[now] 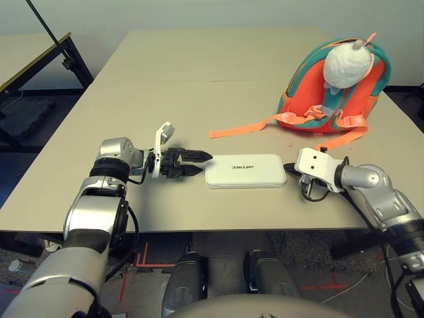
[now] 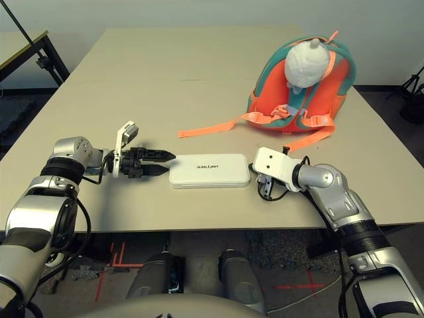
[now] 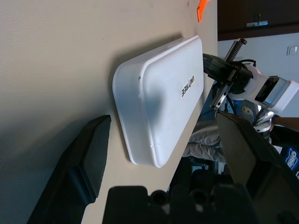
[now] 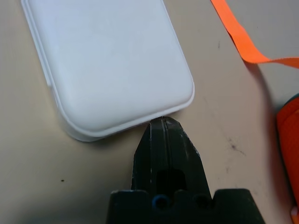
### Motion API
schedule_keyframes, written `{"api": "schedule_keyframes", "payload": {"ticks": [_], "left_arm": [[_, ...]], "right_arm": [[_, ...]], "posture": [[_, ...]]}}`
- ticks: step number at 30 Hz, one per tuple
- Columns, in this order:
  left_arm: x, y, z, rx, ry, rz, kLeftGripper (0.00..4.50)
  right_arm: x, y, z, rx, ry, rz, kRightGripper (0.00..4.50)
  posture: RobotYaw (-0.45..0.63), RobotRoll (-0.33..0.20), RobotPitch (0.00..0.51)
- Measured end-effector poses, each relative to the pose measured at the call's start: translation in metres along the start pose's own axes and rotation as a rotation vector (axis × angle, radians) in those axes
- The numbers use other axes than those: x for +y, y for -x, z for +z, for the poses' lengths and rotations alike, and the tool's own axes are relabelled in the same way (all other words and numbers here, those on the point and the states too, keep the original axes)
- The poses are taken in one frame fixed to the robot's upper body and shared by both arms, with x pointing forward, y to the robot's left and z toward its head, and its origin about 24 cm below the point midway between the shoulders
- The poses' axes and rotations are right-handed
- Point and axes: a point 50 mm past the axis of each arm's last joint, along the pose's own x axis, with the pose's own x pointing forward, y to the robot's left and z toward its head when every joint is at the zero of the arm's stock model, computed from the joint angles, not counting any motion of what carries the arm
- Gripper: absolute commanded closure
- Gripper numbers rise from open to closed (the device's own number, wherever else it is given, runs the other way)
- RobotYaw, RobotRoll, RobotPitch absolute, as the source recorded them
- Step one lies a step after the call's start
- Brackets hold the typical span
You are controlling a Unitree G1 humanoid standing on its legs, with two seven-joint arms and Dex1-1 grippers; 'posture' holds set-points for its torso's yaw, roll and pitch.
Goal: Put the pencil case into the backpack and zip it.
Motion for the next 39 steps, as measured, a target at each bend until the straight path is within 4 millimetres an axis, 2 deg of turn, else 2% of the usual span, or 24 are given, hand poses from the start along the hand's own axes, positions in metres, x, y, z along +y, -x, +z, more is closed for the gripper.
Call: {"api": "schedule_keyframes", "payload": {"ticks": [39], "left_arm": [[0.0, 0.0, -0.001, 0.009, 0.0, 0.002, 0.0]], "right_arm": [[0.013, -0.024, 0.013, -0.043, 0.011, 0.043, 4.48]], "posture": [[-0.18, 0.0, 0.018]]}}
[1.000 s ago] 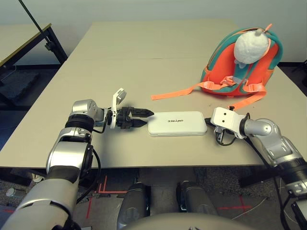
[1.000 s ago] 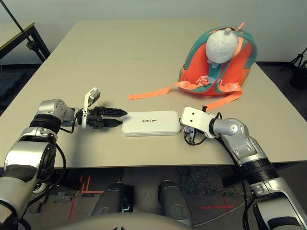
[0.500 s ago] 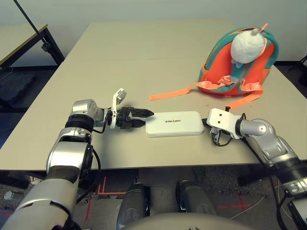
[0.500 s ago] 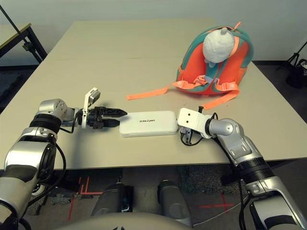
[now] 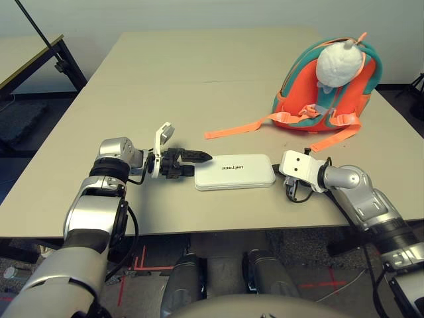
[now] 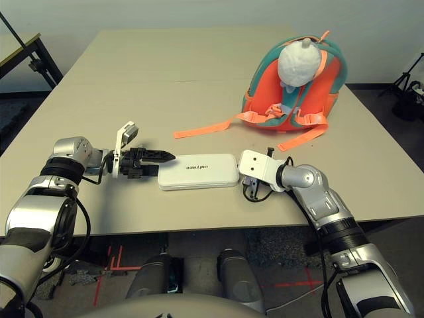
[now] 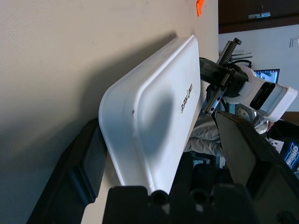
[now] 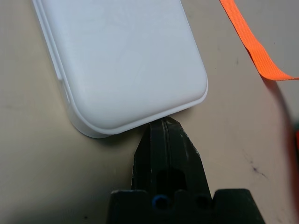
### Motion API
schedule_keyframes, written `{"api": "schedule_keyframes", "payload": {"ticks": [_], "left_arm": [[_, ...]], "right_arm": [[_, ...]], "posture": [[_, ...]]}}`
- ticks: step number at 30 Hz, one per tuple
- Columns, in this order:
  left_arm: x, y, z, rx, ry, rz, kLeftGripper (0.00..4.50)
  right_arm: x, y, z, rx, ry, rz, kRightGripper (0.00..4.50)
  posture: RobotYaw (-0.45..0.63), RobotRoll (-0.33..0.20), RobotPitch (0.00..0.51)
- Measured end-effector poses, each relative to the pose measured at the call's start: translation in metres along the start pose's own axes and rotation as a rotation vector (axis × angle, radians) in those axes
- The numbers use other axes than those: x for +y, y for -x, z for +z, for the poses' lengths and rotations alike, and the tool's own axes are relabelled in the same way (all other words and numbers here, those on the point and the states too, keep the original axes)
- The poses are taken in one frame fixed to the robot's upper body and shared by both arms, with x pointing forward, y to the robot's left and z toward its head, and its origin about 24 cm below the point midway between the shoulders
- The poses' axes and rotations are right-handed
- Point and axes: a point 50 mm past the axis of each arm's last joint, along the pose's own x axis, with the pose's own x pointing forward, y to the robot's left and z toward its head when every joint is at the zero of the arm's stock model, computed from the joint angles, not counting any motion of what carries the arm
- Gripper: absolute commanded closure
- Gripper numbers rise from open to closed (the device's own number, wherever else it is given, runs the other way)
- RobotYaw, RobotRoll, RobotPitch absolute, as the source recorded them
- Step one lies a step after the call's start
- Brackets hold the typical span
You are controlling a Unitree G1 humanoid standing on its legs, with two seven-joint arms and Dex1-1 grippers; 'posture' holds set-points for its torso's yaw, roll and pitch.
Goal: Put the pencil case into the backpack and zip it.
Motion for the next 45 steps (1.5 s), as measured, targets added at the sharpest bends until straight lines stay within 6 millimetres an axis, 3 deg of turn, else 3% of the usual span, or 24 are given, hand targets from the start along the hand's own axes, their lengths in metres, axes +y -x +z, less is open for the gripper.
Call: {"api": "schedule_keyframes", "payload": {"ticks": [8, 11, 16, 19, 28, 32, 41, 45], "left_arm": [[-0.003, -0.003, -0.001, 0.025, -0.042, -0.001, 0.0], [-0.003, -0.005, -0.002, 0.032, -0.045, -0.003, 0.65], [-0.004, -0.005, -0.004, 0.035, -0.031, -0.021, 2.53], [-0.009, -0.005, -0.002, 0.026, -0.045, -0.069, 3.29], [-0.014, -0.003, 0.002, 0.003, -0.059, -0.083, 3.41], [-0.018, 0.001, 0.006, -0.039, -0.08, -0.086, 3.41], [-0.056, 0.025, 0.03, -0.229, -0.233, -0.215, 3.41], [-0.078, 0.034, 0.035, -0.285, -0.36, -0.237, 3.41]], "right_arm": [[0.003, -0.007, 0.006, -0.02, 0.01, 0.022, 4.48], [0.003, -0.007, 0.006, -0.021, 0.011, 0.023, 4.5], [0.003, -0.007, 0.006, -0.019, 0.011, 0.024, 4.5], [0.002, -0.006, 0.004, -0.012, 0.01, 0.024, 4.5], [-0.001, -0.005, 0.005, -0.02, 0.001, 0.013, 4.5], [-0.013, 0.005, 0.003, -0.045, -0.062, -0.055, 3.57], [-0.04, 0.033, -0.001, -0.122, -0.292, -0.297, 0.13], [-0.046, 0.05, 0.002, -0.193, -0.431, -0.414, 0.0]], "posture": [[-0.18, 0.0, 0.019], [-0.18, 0.0, 0.019], [-0.18, 0.0, 0.019], [-0.18, 0.0, 0.018], [-0.17, 0.0, 0.021], [-0.17, 0.0, 0.021], [-0.17, 0.0, 0.022], [-0.17, 0.0, 0.024]]}}
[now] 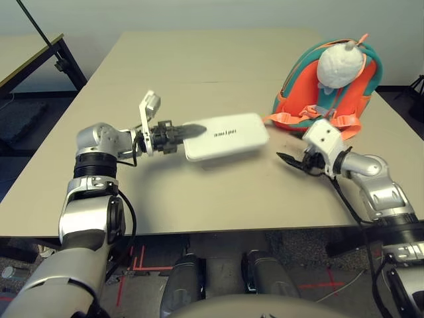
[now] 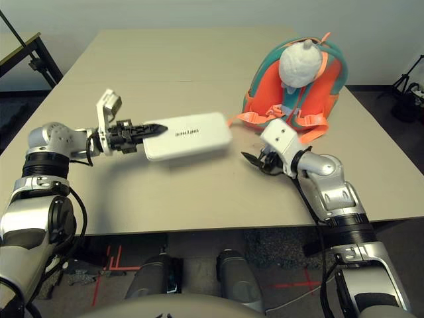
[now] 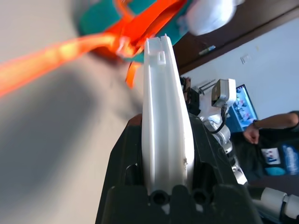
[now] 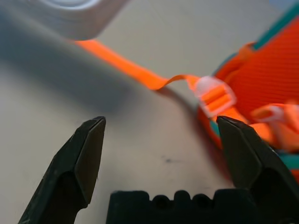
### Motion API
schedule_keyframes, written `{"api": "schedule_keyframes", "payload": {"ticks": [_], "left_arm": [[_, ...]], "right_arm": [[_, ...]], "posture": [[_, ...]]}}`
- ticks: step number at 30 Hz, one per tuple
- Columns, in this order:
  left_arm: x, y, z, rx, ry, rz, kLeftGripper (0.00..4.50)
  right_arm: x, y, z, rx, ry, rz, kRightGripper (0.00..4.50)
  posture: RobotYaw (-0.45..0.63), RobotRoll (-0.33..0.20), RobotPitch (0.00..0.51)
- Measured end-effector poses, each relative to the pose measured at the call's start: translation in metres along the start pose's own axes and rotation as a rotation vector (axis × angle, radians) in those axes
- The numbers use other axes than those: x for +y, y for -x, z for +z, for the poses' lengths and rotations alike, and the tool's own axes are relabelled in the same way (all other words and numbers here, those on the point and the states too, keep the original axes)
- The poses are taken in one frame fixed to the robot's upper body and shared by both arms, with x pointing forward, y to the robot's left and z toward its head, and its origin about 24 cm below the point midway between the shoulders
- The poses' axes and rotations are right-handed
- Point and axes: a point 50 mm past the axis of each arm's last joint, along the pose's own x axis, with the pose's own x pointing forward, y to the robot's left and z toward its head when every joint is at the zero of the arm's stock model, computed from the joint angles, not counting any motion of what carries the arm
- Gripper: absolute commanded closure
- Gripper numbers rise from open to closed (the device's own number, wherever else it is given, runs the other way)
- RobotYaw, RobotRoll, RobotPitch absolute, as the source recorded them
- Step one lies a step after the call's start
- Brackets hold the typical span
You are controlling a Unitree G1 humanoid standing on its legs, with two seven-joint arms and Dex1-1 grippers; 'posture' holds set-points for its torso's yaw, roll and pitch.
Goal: Put the pencil case into the backpack and zip it.
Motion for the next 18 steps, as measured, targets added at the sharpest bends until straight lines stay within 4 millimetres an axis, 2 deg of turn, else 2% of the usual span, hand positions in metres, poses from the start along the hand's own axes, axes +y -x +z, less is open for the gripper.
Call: {"api": "schedule_keyframes", "payload": {"ticks": [6, 10, 18], "left_arm": [[-0.01, 0.003, 0.008, -0.044, -0.111, 0.031, 3.41], [-0.004, 0.01, 0.005, -0.103, -0.129, 0.065, 3.41], [-0.004, 0.02, 0.009, -0.177, -0.15, 0.097, 3.41]], "right_arm": [[-0.019, 0.017, 0.004, -0.025, -0.158, -0.19, 0.0], [-0.035, 0.023, 0.007, -0.036, -0.265, -0.365, 0.0], [-0.052, 0.005, 0.017, -0.049, -0.352, -0.494, 0.0]], "posture": [[-0.18, 0.0, 0.026], [-0.18, 0.0, 0.024], [-0.14, 0.0, 0.013]]}}
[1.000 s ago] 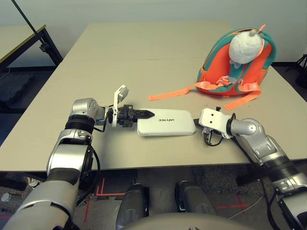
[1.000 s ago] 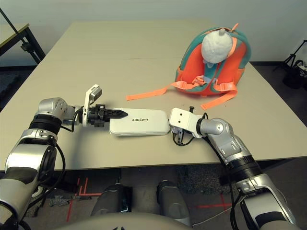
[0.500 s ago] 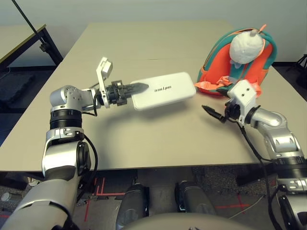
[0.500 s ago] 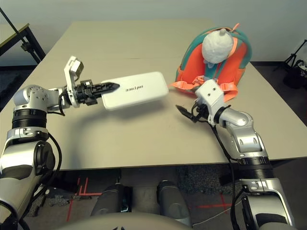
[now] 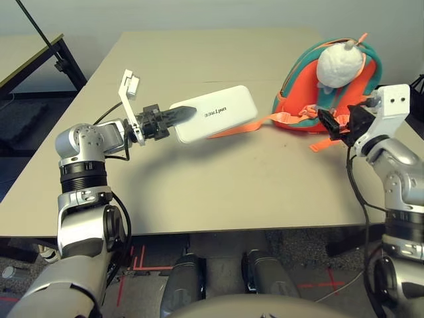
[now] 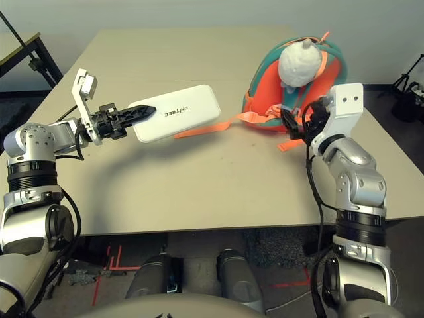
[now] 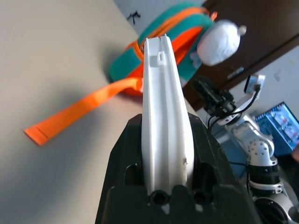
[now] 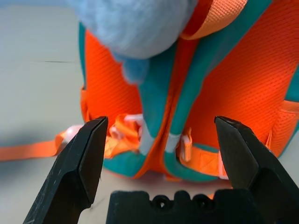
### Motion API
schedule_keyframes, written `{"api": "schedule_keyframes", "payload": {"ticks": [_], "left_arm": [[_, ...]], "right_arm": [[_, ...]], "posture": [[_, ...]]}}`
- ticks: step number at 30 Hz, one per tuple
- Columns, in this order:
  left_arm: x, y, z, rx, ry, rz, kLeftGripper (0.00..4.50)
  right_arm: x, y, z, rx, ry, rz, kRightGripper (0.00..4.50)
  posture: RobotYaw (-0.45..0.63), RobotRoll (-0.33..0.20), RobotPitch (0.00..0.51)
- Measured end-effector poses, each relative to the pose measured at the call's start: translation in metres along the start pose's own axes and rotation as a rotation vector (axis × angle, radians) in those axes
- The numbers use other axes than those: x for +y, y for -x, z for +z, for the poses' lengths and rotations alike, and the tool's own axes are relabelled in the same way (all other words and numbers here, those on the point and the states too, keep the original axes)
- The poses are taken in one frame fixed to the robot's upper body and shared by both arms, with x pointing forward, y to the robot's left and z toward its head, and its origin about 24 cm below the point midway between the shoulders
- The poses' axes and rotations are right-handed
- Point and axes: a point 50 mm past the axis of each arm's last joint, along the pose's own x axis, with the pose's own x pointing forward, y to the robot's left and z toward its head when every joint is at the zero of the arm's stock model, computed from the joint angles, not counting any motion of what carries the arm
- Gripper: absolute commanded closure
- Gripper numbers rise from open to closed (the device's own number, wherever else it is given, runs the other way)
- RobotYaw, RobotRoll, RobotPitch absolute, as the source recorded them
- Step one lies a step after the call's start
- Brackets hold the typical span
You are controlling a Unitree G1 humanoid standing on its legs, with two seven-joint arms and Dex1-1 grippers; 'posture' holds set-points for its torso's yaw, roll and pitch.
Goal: Put the pencil case into the backpack and zip it.
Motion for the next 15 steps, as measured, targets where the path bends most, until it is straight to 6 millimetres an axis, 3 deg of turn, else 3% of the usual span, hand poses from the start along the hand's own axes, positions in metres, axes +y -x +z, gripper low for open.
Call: {"api": "schedule_keyframes", "payload": {"ticks": [11, 15], "left_arm": [[-0.004, 0.004, 0.006, -0.027, -0.018, 0.0, 3.41], [-0.005, 0.005, 0.006, -0.03, -0.021, -0.004, 3.41]], "right_arm": [[-0.002, -0.028, -0.018, 0.076, 0.035, -0.041, 0.0], [-0.004, -0.033, -0.019, 0.068, 0.036, -0.041, 0.92]], "posture": [[-0.11, 0.0, 0.003], [-0.11, 0.0, 0.006]]}}
